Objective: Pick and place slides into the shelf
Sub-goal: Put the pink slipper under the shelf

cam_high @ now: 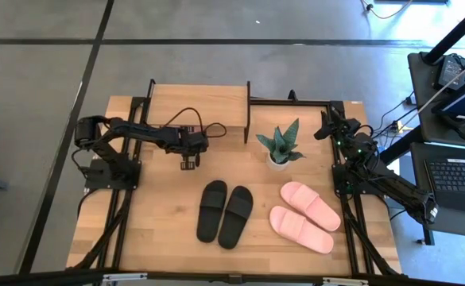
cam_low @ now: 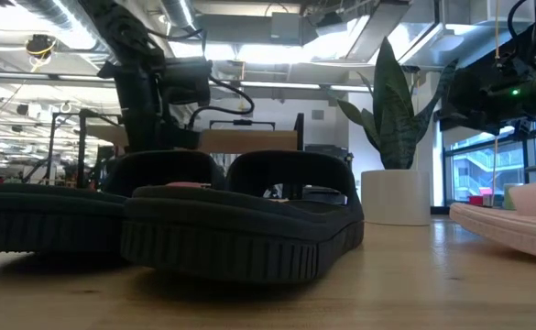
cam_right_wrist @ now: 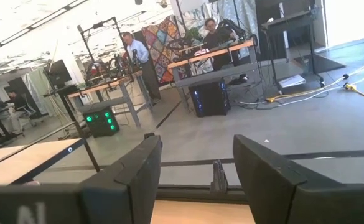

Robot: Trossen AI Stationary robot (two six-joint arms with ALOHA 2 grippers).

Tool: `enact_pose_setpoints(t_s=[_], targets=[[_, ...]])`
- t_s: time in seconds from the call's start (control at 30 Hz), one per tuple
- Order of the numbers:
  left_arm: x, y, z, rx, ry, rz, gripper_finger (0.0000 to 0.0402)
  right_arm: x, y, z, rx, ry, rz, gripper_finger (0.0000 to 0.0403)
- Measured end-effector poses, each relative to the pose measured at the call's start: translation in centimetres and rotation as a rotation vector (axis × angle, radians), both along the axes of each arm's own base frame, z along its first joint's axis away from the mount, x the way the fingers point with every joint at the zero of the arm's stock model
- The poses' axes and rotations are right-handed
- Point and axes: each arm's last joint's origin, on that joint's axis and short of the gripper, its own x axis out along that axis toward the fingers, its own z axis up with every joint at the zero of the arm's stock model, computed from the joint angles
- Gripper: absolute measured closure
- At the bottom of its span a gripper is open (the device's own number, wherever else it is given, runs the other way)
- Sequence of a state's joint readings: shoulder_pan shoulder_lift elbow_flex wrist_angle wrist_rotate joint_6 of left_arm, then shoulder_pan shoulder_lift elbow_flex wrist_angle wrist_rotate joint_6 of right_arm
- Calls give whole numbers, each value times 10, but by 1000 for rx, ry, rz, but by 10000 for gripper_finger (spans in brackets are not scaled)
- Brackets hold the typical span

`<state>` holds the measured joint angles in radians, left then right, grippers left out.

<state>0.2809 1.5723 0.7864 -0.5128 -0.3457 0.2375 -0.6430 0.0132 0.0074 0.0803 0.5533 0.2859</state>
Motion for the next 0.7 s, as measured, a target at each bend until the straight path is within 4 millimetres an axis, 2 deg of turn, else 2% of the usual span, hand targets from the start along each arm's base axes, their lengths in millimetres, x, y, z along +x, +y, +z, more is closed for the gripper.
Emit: enact_pose_setpoints(t_s=[0.3, 0.7], targets=[[-2, 6, 0, 8, -9, 43, 392, 0, 0, 0, 1, -1, 0, 203], [-1, 6, 0, 4, -15, 48, 345, 0, 0, 0, 9, -23, 2, 203]])
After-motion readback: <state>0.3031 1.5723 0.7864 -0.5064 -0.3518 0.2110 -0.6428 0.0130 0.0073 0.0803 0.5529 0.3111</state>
